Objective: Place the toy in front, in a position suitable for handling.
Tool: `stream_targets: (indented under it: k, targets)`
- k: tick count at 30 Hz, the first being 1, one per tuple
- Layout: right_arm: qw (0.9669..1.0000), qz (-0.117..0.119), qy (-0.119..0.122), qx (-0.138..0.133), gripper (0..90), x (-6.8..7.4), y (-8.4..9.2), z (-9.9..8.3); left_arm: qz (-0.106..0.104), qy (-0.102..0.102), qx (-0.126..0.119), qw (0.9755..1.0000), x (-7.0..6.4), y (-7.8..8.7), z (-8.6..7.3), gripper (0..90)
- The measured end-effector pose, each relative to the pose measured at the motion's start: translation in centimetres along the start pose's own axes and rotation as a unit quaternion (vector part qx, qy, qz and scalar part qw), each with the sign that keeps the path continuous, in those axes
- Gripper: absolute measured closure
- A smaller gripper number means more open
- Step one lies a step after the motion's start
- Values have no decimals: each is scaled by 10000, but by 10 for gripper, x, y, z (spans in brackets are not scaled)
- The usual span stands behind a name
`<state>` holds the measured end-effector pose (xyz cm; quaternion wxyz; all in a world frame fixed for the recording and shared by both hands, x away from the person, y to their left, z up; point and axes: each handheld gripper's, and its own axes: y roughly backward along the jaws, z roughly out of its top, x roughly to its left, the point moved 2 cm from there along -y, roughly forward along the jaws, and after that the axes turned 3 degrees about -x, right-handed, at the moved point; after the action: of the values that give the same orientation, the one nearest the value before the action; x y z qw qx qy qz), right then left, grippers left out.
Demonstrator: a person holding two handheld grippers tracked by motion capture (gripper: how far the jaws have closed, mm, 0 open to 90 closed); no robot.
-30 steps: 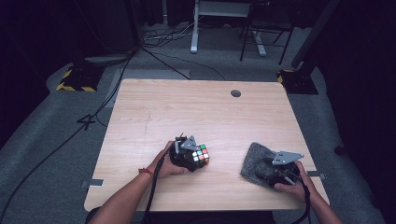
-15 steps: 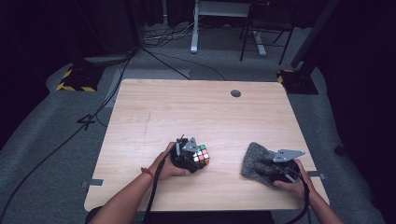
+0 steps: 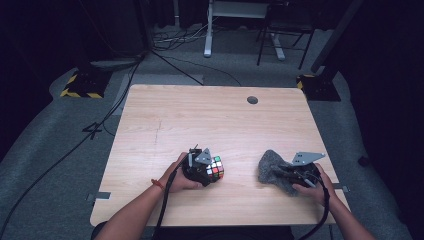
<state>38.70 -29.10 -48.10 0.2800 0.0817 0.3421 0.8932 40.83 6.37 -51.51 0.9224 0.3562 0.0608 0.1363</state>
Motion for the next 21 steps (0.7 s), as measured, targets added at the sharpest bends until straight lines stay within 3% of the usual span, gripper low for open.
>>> stream_targets:
  k: [5, 8, 14, 21]
  targets:
    - [9998, 22, -24, -204, 781, -5, 2, 10, -57, 1, 45, 10000, -2, 0, 1, 338]
    - [9996, 37, 65, -274, 781, -4, 2, 15, -175, -144, 127, 9997, -7, 0, 4, 338]
    - [9982, 129, 249, -527, 782, 2, 6, 33, -140, -395, 133, 9990, -17, 4, 14, 339]
    - [9972, 191, 421, -583, 782, 8, 1, 49, -109, -490, 115, 9987, -19, 12, 22, 338]
